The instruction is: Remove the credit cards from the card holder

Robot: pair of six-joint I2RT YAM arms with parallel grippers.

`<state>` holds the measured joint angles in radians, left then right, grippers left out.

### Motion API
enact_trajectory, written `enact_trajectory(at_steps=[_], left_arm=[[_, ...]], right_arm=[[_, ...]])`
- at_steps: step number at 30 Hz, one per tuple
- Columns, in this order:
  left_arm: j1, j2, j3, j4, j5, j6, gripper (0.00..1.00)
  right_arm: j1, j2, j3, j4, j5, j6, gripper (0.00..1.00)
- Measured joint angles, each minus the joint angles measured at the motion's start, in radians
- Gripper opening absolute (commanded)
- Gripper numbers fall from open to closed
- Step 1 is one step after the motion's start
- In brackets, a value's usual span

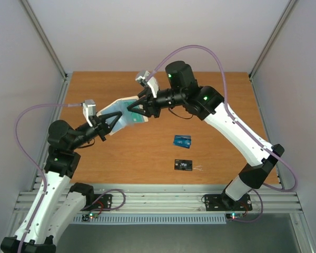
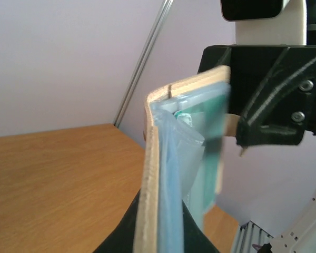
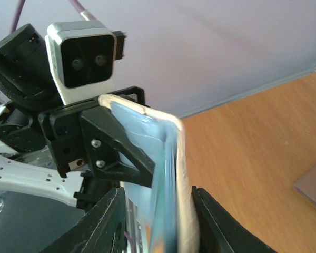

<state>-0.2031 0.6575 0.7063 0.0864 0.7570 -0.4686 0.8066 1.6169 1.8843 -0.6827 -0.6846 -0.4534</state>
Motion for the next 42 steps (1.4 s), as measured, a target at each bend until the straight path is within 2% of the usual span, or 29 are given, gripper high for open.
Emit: enact_trajectory(at_steps=[6, 9, 11, 13, 15, 19, 23, 38, 42], left_arm=[[0.000, 0.003, -0.002, 0.003, 0.016, -0.027, 0.00], [0.000, 0.003, -0.002, 0.004, 0.022, -0.031, 0.00], [0.000, 0.003, -0.002, 0.004, 0.024, -0.032, 0.00], [0.000, 0.003, -0.002, 0.005, 0.026, -0.032, 0.00], [0.000, 0.003, -0.002, 0.007, 0.033, -0.032, 0.00], [0.000, 0.002, -0.002, 0.012, 0.051, -0.029, 0.00], [0.000, -0.003, -0.003, 0.023, 0.065, -0.029, 0.00], [0.000, -0.010, -0.004, 0.036, 0.096, -0.021, 0.00], [0.000, -0.010, -0.004, 0.042, 0.102, -0.021, 0.00]], right_arm=[[-0.050, -0.030, -0.004, -0.067, -0.006, -0.033, 0.48], [-0.051, -0.035, -0.010, -0.104, -0.024, -0.060, 0.49], [-0.056, -0.041, -0.023, -0.132, -0.044, -0.074, 0.43], [-0.069, -0.044, -0.034, -0.148, -0.063, -0.083, 0.30], [-0.092, -0.047, -0.046, -0.158, -0.081, -0.087, 0.24], [-0.129, -0.051, -0.059, -0.169, -0.102, -0.082, 0.24], [-0.135, -0.053, -0.059, -0.171, -0.114, -0.079, 0.28], [-0.163, -0.055, -0.060, -0.192, -0.106, -0.080, 0.27], [-0.142, -0.044, -0.060, -0.190, -0.097, -0.082, 0.21]])
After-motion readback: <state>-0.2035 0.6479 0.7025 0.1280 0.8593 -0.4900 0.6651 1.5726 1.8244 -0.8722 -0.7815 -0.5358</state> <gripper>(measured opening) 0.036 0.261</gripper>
